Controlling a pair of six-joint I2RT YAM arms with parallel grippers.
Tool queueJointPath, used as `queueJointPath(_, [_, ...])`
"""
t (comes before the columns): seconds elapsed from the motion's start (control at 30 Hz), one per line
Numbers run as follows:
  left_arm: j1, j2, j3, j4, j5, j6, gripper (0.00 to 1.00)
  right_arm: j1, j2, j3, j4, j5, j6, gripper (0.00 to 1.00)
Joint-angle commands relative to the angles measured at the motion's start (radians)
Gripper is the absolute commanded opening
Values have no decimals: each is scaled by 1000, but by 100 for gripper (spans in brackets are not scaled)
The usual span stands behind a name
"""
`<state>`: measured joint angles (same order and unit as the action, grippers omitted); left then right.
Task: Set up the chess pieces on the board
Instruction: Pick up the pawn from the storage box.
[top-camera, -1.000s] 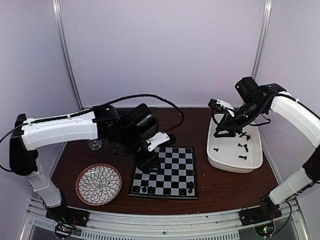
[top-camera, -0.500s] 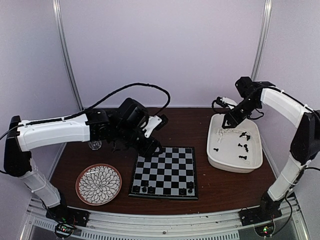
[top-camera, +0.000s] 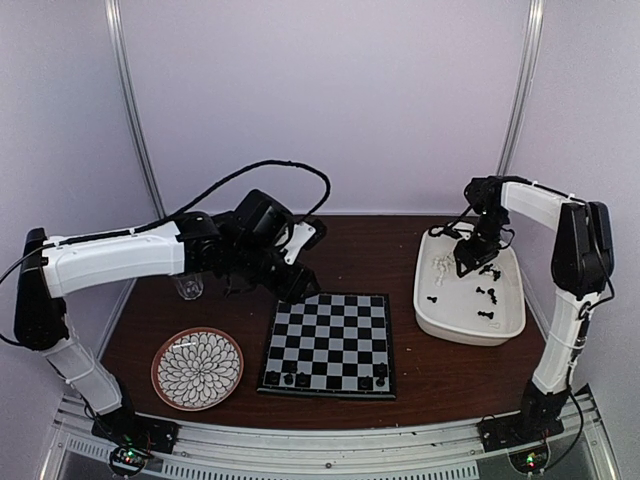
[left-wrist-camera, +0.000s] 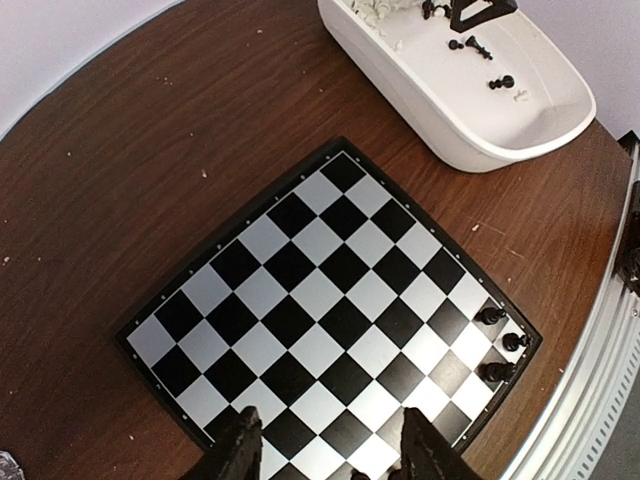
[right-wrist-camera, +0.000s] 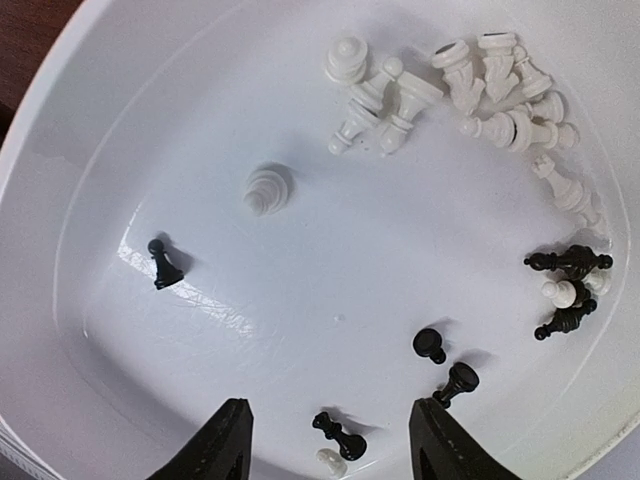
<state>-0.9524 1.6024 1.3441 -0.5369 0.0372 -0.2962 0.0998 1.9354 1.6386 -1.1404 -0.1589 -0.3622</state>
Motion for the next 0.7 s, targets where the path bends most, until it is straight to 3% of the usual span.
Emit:
queueJointPath(0.0, [3,32,33,-15,32,-24,48,-15,29,34,-33,64,30,58])
queueJointPath(0.17, [3,35,35,-21,17,-25,48,-40,62,49,-35,110,28,56])
queueJointPath(0.43, [3,36,19,-5,28,-32,48,-86,99,43,-21,114,16,42])
queueJointPath(0.67, [3,33,-2,6,45,-38,48,-113,156,39,10,121,7,39])
